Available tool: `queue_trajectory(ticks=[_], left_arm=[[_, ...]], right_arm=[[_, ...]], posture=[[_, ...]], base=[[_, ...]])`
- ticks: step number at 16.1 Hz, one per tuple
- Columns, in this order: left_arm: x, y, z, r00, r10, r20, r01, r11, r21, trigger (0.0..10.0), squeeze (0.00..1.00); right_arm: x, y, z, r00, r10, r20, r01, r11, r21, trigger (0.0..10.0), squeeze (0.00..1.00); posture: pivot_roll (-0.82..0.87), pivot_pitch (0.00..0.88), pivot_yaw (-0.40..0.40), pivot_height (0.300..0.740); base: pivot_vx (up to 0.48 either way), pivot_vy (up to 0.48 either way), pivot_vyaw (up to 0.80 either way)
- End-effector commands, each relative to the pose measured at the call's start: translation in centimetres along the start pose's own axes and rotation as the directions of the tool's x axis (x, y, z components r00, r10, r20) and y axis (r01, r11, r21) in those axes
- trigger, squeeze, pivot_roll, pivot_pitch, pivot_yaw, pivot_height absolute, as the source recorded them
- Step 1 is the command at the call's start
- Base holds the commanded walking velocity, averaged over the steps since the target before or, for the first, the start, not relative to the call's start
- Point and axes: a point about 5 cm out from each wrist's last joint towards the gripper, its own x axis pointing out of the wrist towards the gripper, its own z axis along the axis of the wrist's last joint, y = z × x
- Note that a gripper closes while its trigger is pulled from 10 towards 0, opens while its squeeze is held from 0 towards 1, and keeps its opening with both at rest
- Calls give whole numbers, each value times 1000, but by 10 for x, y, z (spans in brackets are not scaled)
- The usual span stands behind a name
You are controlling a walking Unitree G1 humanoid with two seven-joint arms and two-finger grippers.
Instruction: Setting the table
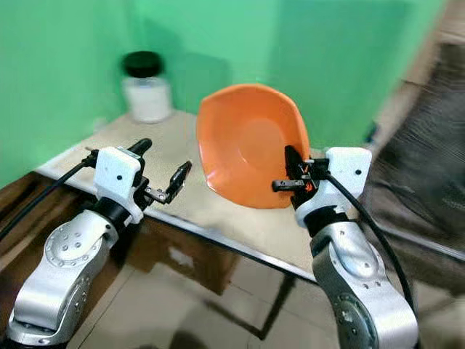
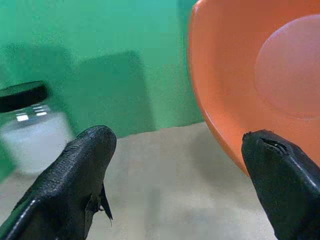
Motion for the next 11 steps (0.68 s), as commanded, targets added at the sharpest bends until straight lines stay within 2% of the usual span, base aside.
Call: queue_trajectory(ticks=[1,3,6,11], left_arm=[[3,-2,-1,1000,0,-13,0,1000,10,10000,0],[4,-2,-4,999,14,-33,-13,999,41,10000,0],[4,1,-7,997,68,-38,-67,997,27,10000,0],[4,4,-10,991,127,-52,-127,992,6,10000,0]], right_arm=[[-4,-1,5,1000,-11,29,12,999,-30,10000,0],[-3,-2,5,999,-10,31,12,999,-50,10000,0],[0,-5,2,999,-45,19,47,992,-120,10000,0],[0,-3,8,998,-32,58,37,995,-96,10000,0]], posture=[[21,0,0,740],[28,0,-9,740],[18,0,-16,740],[11,0,-30,740]], base=[[0,0,-800],[0,0,-800],[0,0,-800],[0,0,-800]])
